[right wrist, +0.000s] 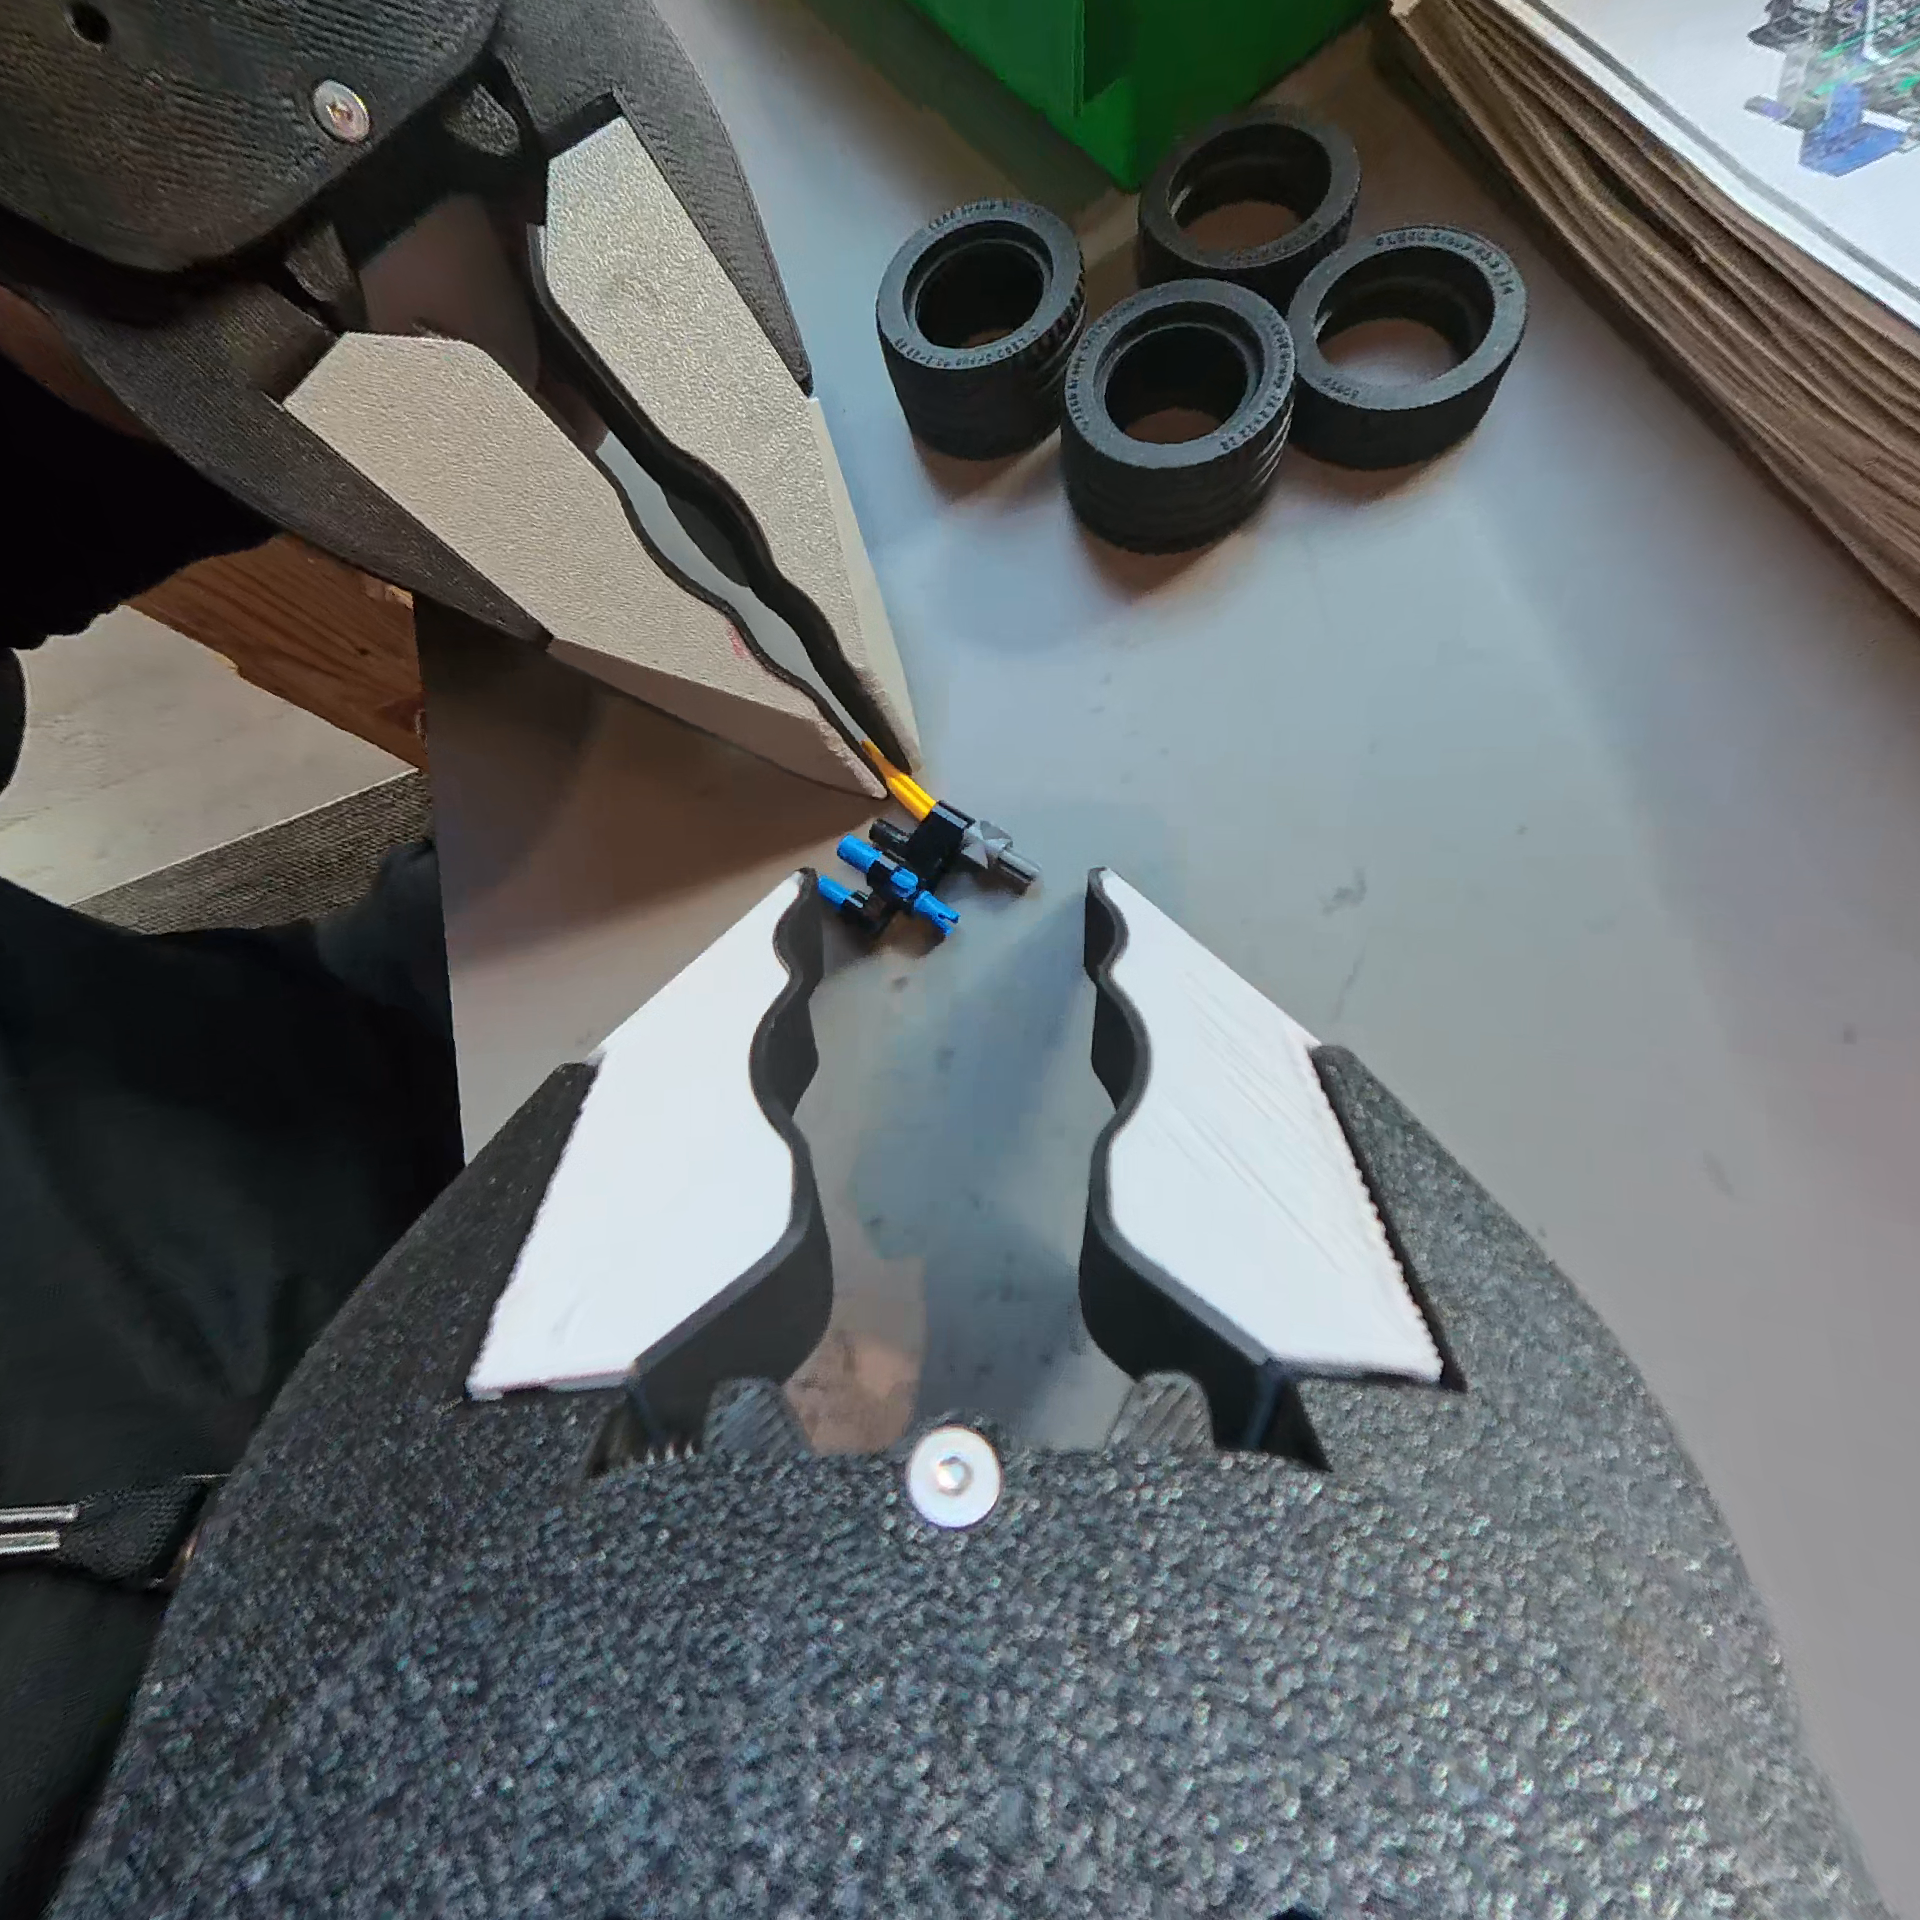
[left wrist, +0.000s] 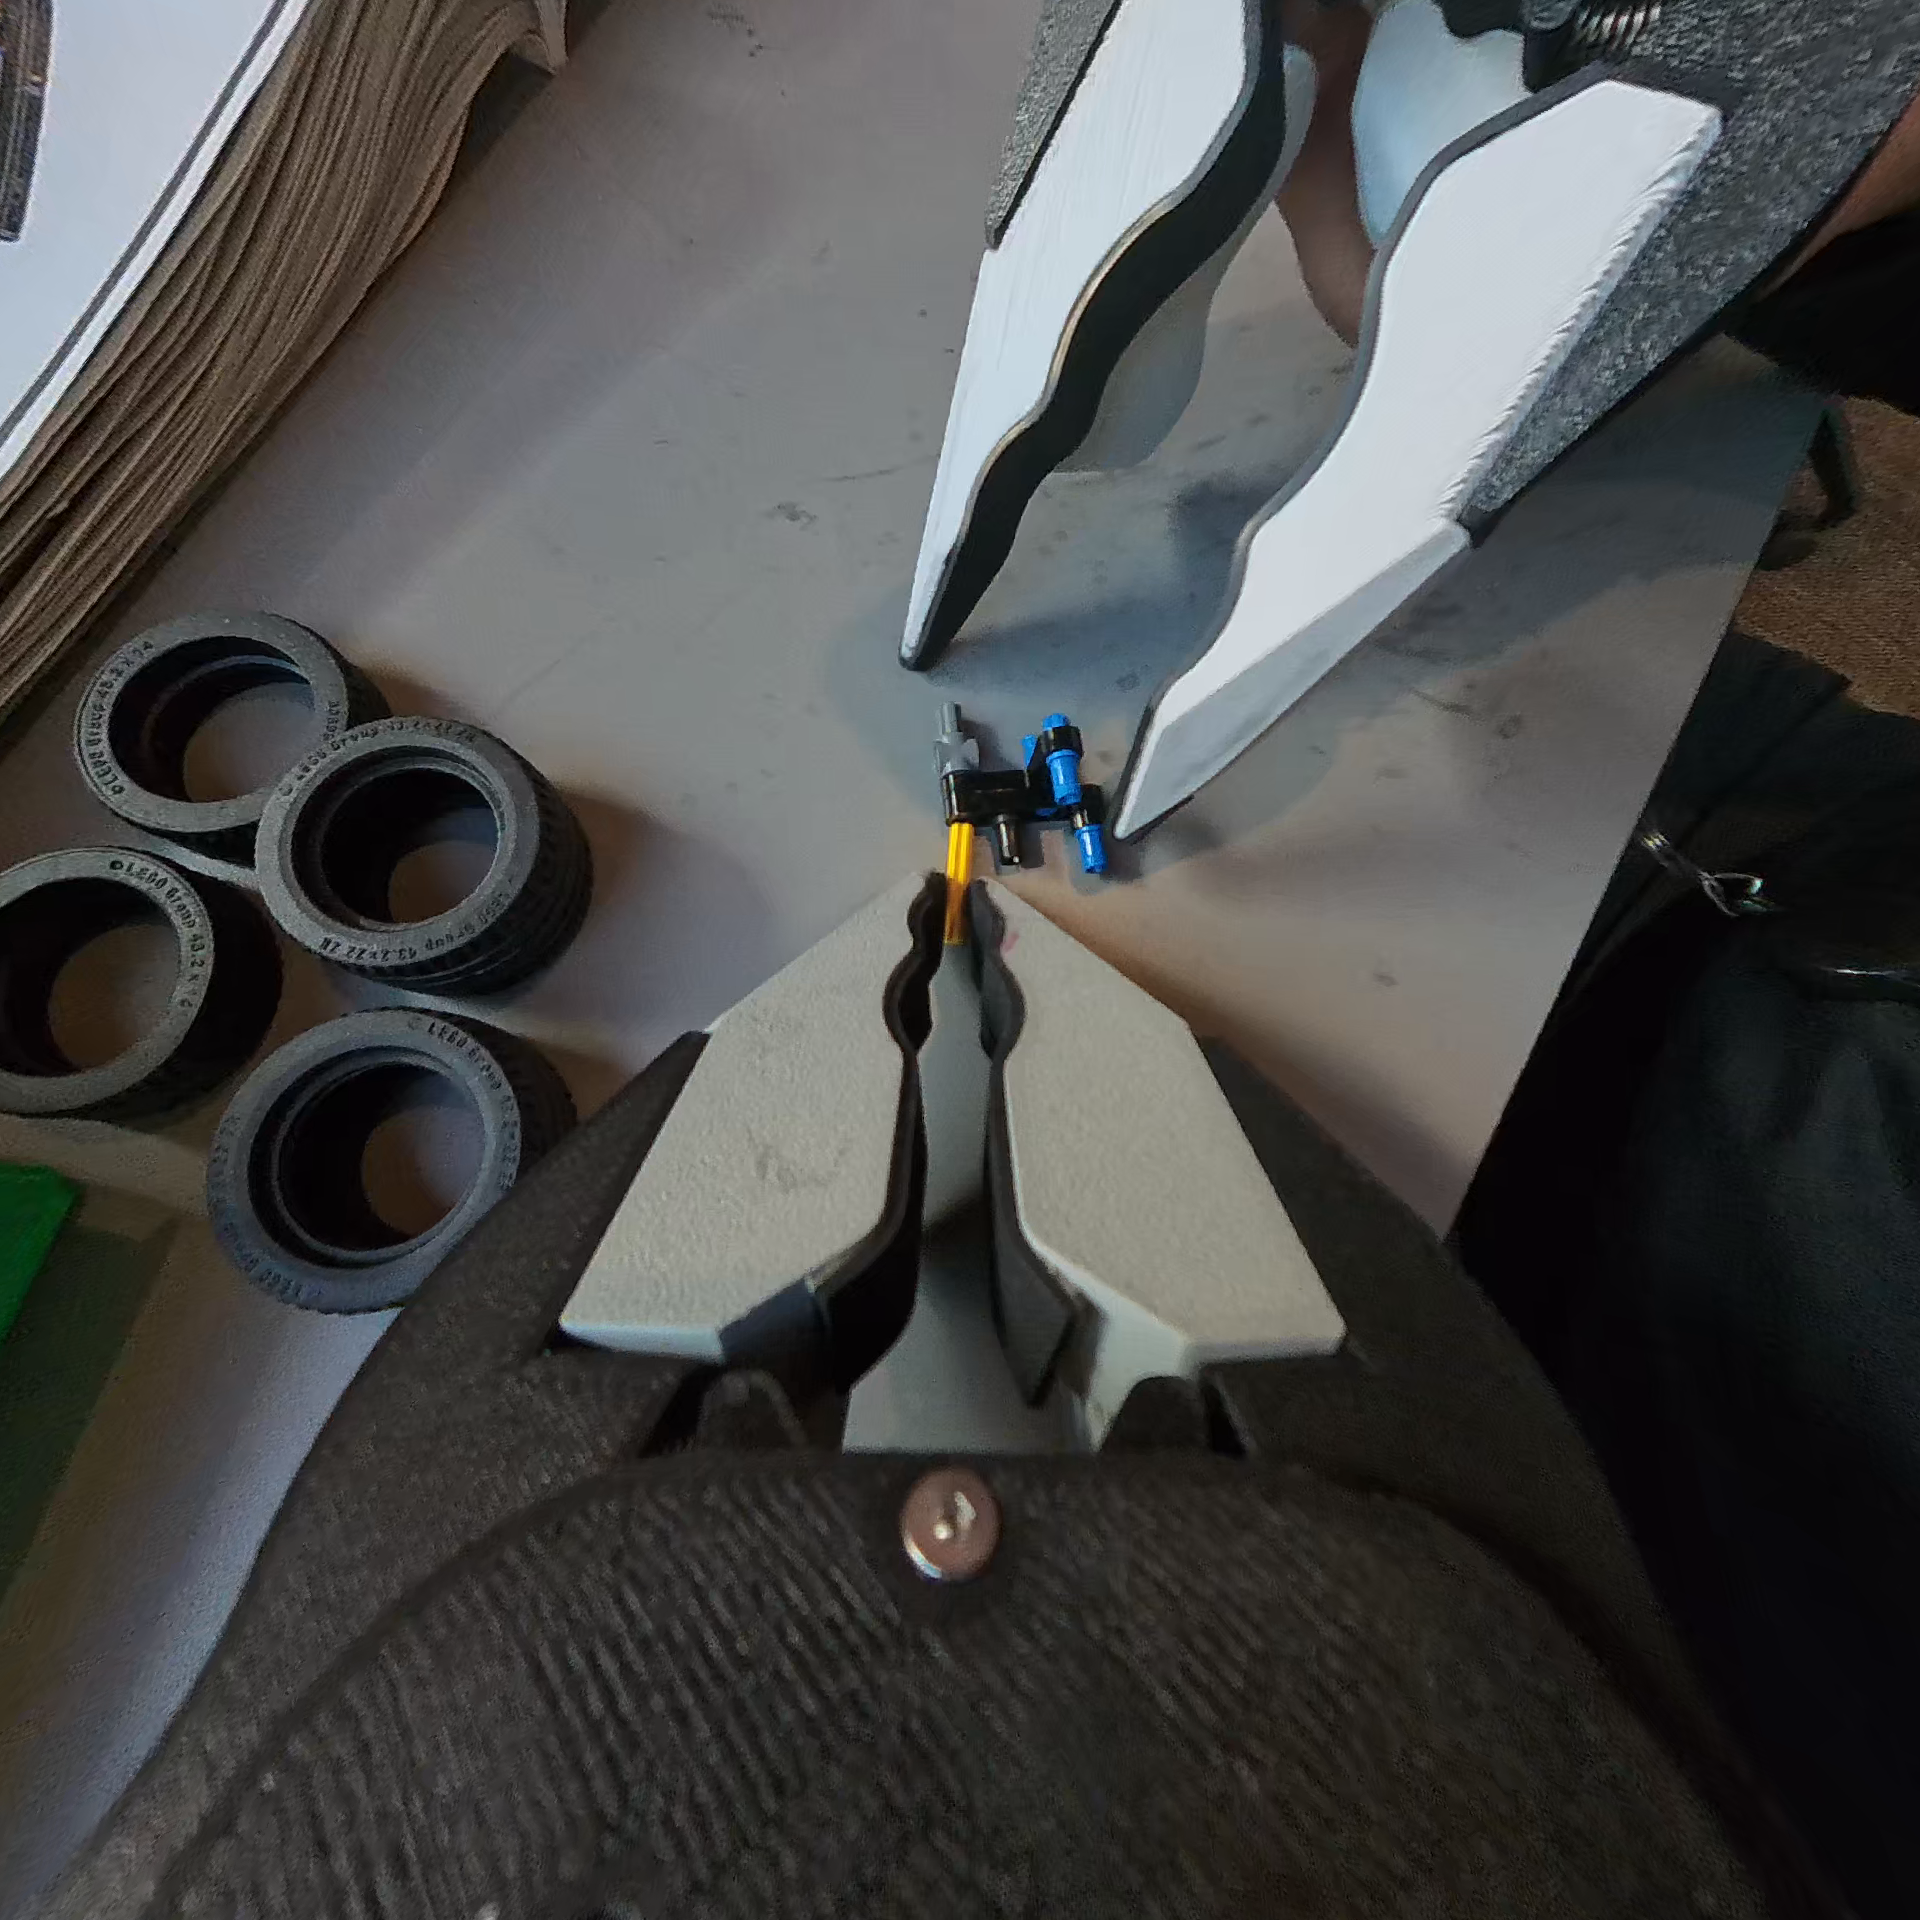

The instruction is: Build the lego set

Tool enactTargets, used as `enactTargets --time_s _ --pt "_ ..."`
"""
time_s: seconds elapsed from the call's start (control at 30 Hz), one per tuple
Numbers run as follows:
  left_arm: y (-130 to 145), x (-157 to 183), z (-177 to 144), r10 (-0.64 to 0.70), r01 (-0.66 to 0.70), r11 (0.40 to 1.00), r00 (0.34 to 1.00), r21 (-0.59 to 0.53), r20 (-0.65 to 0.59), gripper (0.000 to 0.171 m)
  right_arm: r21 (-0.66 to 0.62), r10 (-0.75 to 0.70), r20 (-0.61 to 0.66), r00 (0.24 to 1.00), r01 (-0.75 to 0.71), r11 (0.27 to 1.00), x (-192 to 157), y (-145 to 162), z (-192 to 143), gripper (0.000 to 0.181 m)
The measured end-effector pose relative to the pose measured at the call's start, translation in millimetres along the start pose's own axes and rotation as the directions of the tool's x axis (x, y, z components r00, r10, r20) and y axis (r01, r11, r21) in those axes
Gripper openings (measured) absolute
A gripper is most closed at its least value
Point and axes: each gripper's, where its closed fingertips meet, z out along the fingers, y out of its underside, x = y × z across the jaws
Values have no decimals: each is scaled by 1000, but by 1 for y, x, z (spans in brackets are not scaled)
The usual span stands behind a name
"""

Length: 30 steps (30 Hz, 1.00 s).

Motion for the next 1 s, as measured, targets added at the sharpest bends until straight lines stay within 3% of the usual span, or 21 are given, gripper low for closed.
enactTargets --time_s 0.37,0.6,0.77,0.87,0.93,1.0 --pt "-1 -1 1 -77 77 997 996 10 -35 2 -17 -65 -46 997 64 998 1 2 0 51" --pt "-4 6 3 -151 152 988 985 11 -85 2 71 -103 -152 983 115 991 -16 -11 -13 50" --pt "-2 3 0 -167 169 985 984 19 -66 8 154 -76 -379 922 143 978 -11 -17 -13 45" --pt "1 0 -6 -190 191 981 980 23 -59 15 72 -138 -442 886 189 979 -5 -6 -11 35" --pt "6 -5 -12 -198 199 980 979 19 -44 20 42 -173 -432 885 211 977 -4 -1 -14 15" --pt "11 -11 -19 -210 210 978 978 15 -20 20 -17 -203 -490 848 223 975 15 6 -26 19"
